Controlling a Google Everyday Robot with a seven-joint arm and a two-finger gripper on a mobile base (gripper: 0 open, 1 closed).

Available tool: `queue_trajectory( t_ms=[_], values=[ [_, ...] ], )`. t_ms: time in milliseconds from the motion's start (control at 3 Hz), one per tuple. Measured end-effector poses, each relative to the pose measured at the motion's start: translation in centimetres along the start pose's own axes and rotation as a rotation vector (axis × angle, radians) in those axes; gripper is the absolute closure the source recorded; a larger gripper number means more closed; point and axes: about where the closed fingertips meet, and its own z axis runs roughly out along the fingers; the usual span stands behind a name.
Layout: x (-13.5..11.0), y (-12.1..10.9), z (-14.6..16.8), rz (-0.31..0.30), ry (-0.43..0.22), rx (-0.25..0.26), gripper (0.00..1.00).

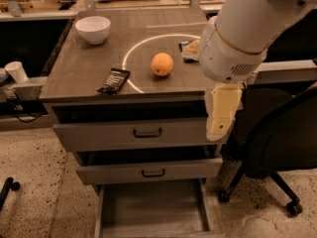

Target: Place rxbar chocolate into bottom drawer

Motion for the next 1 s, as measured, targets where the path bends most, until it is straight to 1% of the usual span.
queue_trajectory(
  t_ms=[333, 667, 1000],
  values=[
    [0.1, 0.0, -0.1, 0.003, 0.002, 0.002, 0.00],
    [-3.6, -1.6, 3.0, -0.218, -0.001, -0.122, 0.00],
    [-7.5, -4.5, 8.2, -0.444, -0.001, -0.228, 0.00]
  ],
)
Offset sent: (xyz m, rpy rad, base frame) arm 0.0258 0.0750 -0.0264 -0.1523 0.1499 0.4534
